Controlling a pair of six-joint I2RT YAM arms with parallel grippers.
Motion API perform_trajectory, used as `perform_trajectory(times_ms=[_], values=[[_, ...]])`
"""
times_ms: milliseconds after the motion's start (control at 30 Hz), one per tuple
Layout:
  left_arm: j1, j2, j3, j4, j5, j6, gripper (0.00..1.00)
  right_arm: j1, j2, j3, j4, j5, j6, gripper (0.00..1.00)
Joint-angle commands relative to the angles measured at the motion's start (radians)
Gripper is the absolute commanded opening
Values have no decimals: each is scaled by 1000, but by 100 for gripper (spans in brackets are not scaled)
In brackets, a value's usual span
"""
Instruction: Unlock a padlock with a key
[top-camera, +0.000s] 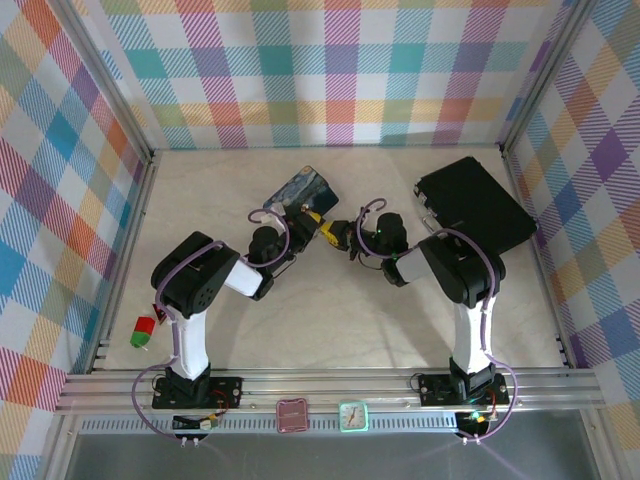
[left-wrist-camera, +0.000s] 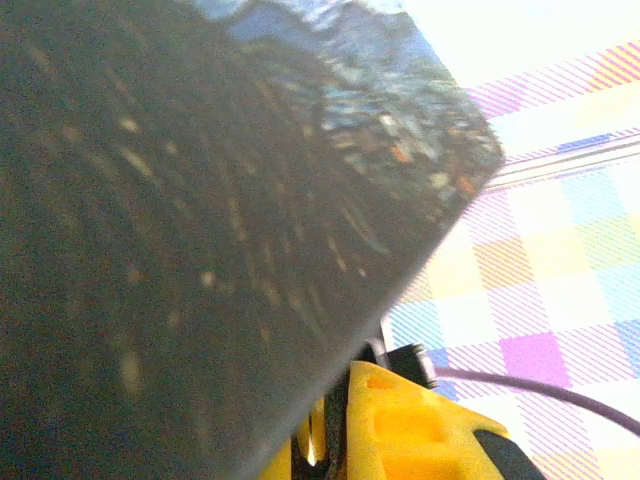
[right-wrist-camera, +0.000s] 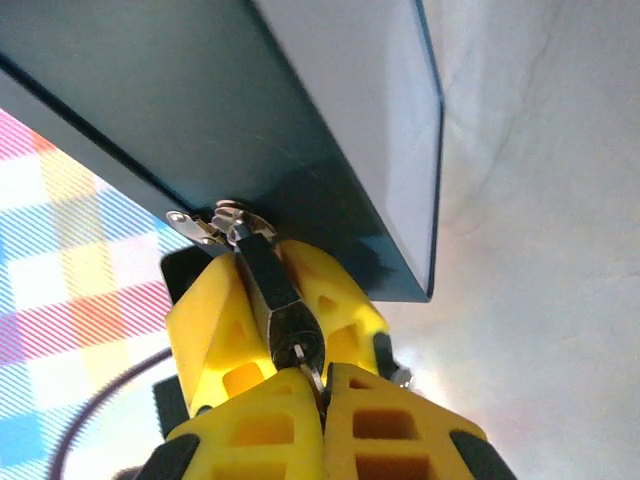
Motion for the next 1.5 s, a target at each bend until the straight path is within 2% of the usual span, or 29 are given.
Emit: perform_trajectory(times_ms=[0, 167, 300, 533, 700, 1000, 1167, 1333, 1467], values=[[-24, 44, 24, 50, 111, 98, 0, 89, -73, 18, 212, 72, 404, 0], [-33, 88, 41, 54, 106, 93, 0, 149, -95, 77, 211, 172, 546, 0], [-42, 108, 58, 57, 94, 81, 0, 175, -86, 51, 213, 278, 607, 0], [-44, 82, 49, 54, 67, 78, 0, 176, -56, 40, 212, 295, 552, 0], [-40, 82, 38, 52, 49, 59, 0, 150, 12, 31, 210, 240, 394, 0], [-14, 65, 21, 25, 28, 42, 0, 97, 6, -86, 161, 240, 32, 22], [-11, 52, 4, -9, 1, 25, 0, 72, -45, -131, 14, 210, -124, 33], [-14, -4, -16, -131, -31, 51, 0, 39, -129, -191, -131, 218, -280, 38], [-17, -24, -25, -206, -48, 55, 0, 34, -223, -171, -363, 216, -429, 41]])
